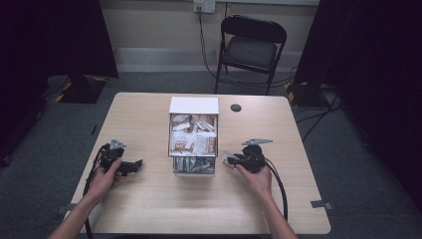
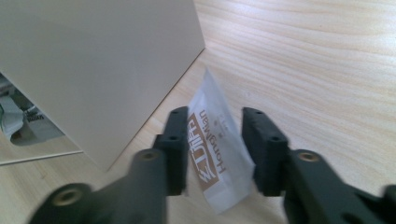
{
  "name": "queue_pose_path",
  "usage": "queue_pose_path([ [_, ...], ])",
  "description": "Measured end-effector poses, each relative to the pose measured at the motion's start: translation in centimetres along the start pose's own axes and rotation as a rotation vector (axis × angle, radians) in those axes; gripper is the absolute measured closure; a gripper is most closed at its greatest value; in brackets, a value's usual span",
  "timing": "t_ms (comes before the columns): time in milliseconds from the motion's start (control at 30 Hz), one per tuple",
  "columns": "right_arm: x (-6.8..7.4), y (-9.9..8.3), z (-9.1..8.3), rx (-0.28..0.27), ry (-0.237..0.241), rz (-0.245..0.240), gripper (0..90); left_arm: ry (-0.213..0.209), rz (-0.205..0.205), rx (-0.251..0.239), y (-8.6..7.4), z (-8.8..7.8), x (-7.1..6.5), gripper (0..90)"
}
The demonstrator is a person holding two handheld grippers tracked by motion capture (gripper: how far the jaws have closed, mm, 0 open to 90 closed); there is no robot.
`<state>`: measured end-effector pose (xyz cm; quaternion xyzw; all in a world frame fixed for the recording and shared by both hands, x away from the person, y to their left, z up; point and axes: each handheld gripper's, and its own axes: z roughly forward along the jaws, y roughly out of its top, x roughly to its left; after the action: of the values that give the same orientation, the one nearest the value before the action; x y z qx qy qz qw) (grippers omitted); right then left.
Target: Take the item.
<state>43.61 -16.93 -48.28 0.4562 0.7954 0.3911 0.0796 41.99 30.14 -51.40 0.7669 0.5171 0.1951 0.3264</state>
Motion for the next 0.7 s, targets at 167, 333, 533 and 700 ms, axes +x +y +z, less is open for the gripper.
queue_pose_path([
  [167,-0.4,0.02,-0.02,-0.007,0.013,0.027,49.9,0.0,0.0,0.0,0.0,0.0,0.0,0.0],
  [333,-0.57,0.03,-0.14,-0.026,0.01,0.046,45.5,0.0,0.0,0.0,0.0,0.0,0.0,0.0],
  [533,-0.73,0.02,0.02,-0.012,0.016,0.051,41.1,0.0,0.0,0.0,0.0,0.0,0.0,0.0],
  [700,-0.85,0.11,-0.08,-0.015,0.01,0.045,34.7,0.0,0.001,0.0,0.0,0.0,0.01,0.0],
])
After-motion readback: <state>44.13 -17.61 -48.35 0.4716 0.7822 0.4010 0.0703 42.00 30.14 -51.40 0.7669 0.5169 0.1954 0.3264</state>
